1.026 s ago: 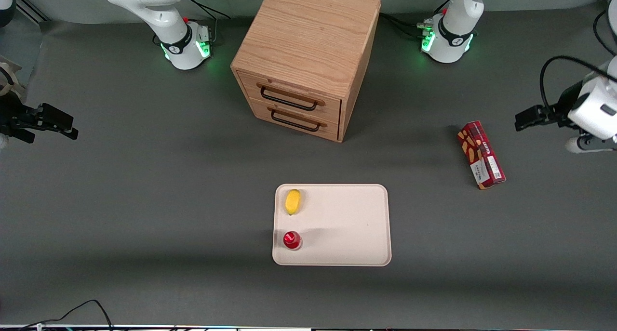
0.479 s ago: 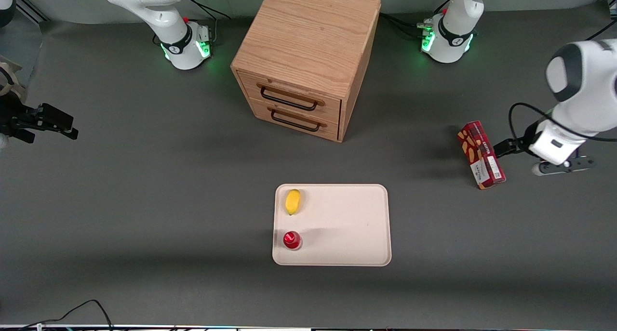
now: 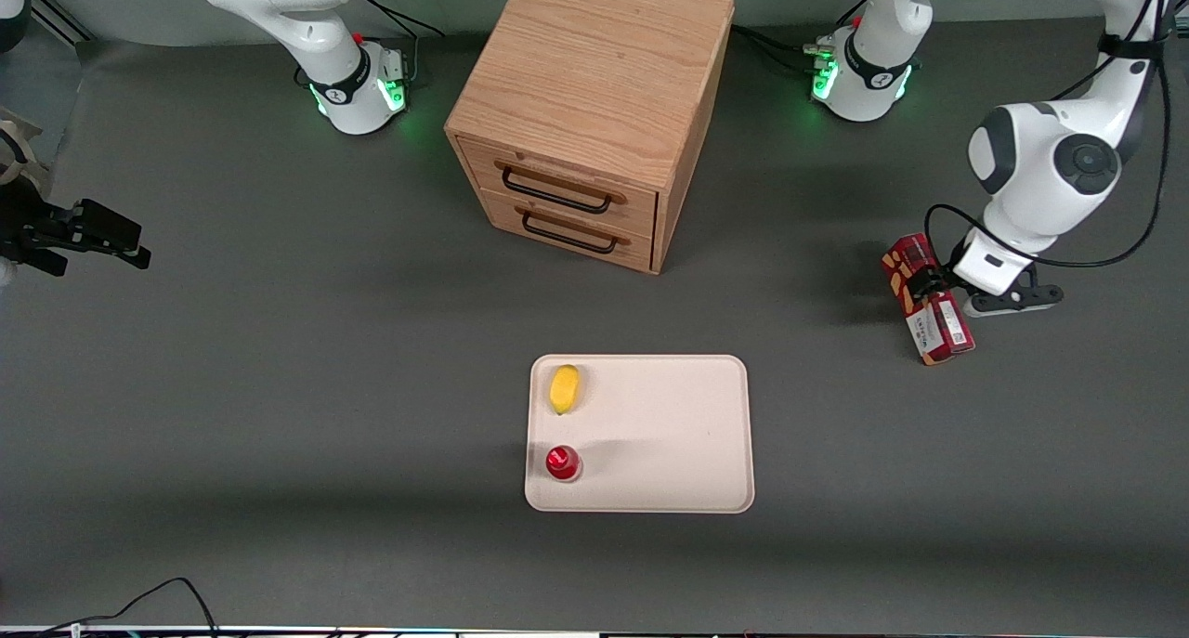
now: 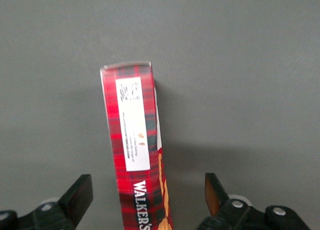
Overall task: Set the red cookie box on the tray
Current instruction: 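Lower the open left gripper over the red shortbread box's end, then close the left gripper on the end of the red box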
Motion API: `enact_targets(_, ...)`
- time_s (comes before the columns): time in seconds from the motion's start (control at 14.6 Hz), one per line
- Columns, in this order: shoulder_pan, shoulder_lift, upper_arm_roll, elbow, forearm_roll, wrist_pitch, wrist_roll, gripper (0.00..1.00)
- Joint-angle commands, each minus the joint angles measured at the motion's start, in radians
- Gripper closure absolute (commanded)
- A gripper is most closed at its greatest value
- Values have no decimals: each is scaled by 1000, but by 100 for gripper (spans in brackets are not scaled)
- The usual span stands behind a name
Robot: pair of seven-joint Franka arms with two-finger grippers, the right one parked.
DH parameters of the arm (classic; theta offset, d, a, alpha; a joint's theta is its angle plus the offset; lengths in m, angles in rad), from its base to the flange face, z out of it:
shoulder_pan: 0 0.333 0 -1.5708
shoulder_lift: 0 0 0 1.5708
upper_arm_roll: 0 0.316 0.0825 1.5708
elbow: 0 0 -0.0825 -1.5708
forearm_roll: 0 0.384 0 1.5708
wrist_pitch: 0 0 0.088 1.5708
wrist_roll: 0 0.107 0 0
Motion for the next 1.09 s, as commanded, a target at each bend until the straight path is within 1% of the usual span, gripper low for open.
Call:
enact_targets(0.0,-3,26,4,-12,0,53,28,0)
enact_targets(0.21,-2,95,4,-18,0,150,30,0)
enact_targets(0.27,-2,107,4,-20,0,171,30,3)
enact_targets(0.34,-2,112,4,-21,0,173,30,17)
enact_targets(0.41,0,112,4,-21,0,173,30,28)
enact_targets(0.55,0,107,4,-29,0,173,30,63)
enact_targets(0.62,-2,104,4,-30,0,173,30,77)
enact_targets(0.68,-2,98,3,-30,0,167,30,87)
enact_targets(0.75,-3,94,3,-30,0,164,30,95)
enact_targets(0.82,-3,84,3,-30,0,162,28,99)
enact_targets(1.03,-11,45,0,-17,0,97,28,100)
